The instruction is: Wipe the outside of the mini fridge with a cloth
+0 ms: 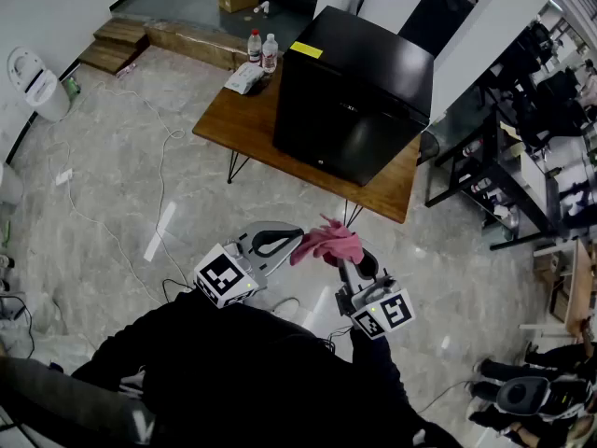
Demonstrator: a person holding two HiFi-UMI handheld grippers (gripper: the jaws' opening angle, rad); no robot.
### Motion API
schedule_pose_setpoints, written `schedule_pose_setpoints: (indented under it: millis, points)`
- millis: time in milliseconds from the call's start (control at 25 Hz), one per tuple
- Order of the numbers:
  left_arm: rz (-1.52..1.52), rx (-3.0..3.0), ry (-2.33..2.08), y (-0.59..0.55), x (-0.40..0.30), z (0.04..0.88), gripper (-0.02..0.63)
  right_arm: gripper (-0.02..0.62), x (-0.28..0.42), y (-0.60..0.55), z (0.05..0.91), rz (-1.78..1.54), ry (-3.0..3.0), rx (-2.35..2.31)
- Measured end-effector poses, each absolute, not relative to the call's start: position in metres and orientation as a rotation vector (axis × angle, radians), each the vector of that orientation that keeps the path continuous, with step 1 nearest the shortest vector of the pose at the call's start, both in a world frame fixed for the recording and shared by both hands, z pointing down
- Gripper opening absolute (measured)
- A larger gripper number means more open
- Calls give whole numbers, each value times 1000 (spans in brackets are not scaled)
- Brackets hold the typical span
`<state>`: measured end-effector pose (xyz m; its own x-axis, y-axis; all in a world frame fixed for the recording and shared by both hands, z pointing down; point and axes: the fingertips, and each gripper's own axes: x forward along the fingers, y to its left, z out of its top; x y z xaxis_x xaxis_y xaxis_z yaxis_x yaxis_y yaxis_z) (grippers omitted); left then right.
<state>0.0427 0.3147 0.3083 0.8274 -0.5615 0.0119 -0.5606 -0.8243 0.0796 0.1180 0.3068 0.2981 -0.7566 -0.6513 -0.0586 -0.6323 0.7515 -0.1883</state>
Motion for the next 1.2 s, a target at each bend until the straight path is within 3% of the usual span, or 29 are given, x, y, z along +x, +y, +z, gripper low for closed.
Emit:
schedule_pose_setpoints:
  millis: [720,1200]
  points:
    - [-55,2931,-917,313,14,302,6,37,94,308,299,-234,2795,-1086]
    - [-141,2952,-850,291,-48,296,6,38,51,292,290,-186,2720,-1195]
